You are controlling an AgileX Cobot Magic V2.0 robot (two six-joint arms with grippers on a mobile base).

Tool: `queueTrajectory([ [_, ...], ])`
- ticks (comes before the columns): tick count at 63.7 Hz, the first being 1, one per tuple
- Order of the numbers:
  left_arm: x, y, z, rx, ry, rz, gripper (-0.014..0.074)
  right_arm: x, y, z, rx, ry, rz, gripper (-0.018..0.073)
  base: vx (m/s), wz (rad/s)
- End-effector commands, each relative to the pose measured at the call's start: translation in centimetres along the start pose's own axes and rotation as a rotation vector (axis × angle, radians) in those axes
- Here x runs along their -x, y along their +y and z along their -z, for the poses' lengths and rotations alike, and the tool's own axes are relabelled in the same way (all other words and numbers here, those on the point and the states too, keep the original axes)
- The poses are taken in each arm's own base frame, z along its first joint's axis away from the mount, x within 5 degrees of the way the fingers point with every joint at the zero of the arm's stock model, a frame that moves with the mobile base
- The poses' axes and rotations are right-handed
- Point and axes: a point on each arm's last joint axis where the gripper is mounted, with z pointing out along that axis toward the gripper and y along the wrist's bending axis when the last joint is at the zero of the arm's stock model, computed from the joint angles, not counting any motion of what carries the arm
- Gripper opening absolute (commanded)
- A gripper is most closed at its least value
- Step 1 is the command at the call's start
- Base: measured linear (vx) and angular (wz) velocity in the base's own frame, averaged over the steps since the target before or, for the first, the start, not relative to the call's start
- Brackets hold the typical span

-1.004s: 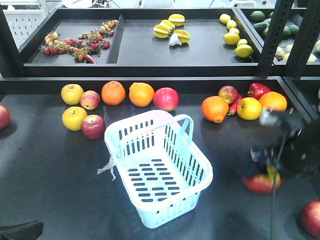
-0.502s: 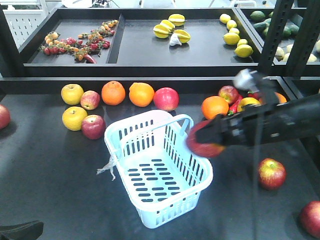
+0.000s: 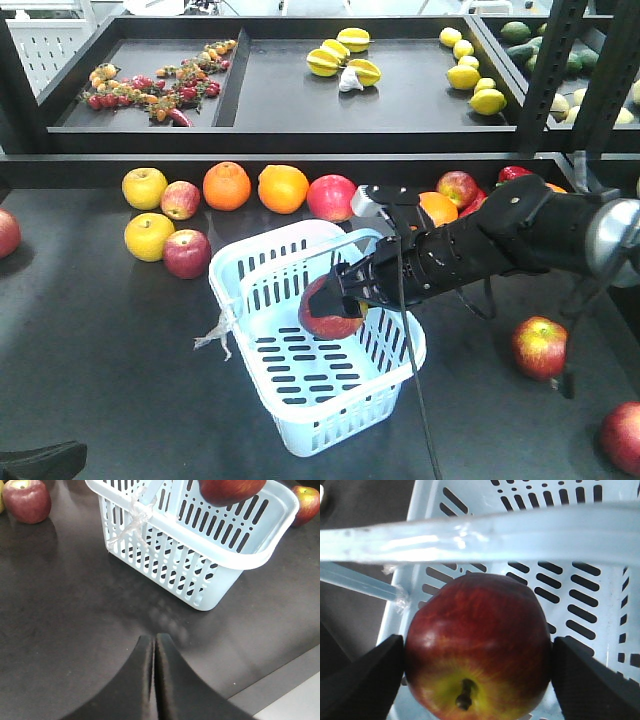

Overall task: Pick three apples into basket with both arms
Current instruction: 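Carry the apple over the basket and release it inside, then move the right gripper back to a second red apple and grasp it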

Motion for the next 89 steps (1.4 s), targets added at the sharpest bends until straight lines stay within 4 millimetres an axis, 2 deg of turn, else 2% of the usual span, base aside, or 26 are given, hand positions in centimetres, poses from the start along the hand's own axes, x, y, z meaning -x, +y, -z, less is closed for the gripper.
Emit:
queueTrajectory([
  [1, 1.4, -0.2, 0.2, -0.006, -0.087, 0.022, -0.0008, 1.3, 1.1, 1.4, 0.035, -0.047, 0.016, 0.0256, 0.0, 0.0],
  [13, 1.4, -0.2, 0.2, -0.006, -0.087, 0.022, -0.0008, 1.3, 0.8, 1.0, 0.024, -0.05, 0.016, 0.0533, 0.0, 0.0],
  [17, 1.4, -0.2, 0.2, -0.006, -0.087, 0.022, -0.0008, 1.4, 0.8, 1.1, 0.023, -0.056, 0.022, 0.0593, 0.0, 0.0],
  [23, 1.4, -0.2, 0.2, -0.006, -0.087, 0.022, -0.0008, 1.4, 0.8, 1.1, 0.024, -0.058, 0.037, 0.0645, 0.0, 0.0],
  [33, 1.4, -0.2, 0.2, -0.006, -0.087, 0.022, -0.0008, 1.5, 0.9, 1.1, 0.037, -0.071, 0.02, 0.0641, 0.0, 0.0],
  [42, 1.4, -0.2, 0.2, -0.006, -0.087, 0.022, -0.0007, 1.5, 1.1, 1.1, 0.057, -0.07, 0.001, 0.0585, 0.0, 0.0],
  [48, 1.4, -0.2, 0.2, -0.006, -0.087, 0.022, -0.0007, 1.6, 1.3, 1.7, 0.071, -0.07, -0.009, 0.0491, 0.0, 0.0],
  [57, 1.4, -0.2, 0.2, -0.006, -0.087, 0.022, -0.0007, 1.7, 1.6, 3.8, 0.096, -0.07, -0.04, 0.0221, 0.0, 0.0],
  [63, 1.4, -0.2, 0.2, -0.006, -0.087, 0.022, -0.0007, 1.5, 1.4, 5.7, 0.081, -0.058, -0.053, -0.0005, 0.0, 0.0],
  [76, 1.4, -0.2, 0.2, -0.006, -0.087, 0.022, -0.0007, 1.0, 0.7, 11.0, -0.076, -0.079, -0.047, -0.0008, 0.0, 0.0],
  [82, 1.4, -0.2, 0.2, -0.006, -0.087, 0.022, -0.0007, 0.5, -0.7, 13.8, -0.219, -0.101, -0.077, -0.0007, 0.0, 0.0],
  [89, 1.4, -0.2, 0.2, -0.006, -0.087, 0.022, -0.0007, -0.3, -3.6, 17.0, -0.406, -0.123, -0.16, -0.0006, 0.0, 0.0],
])
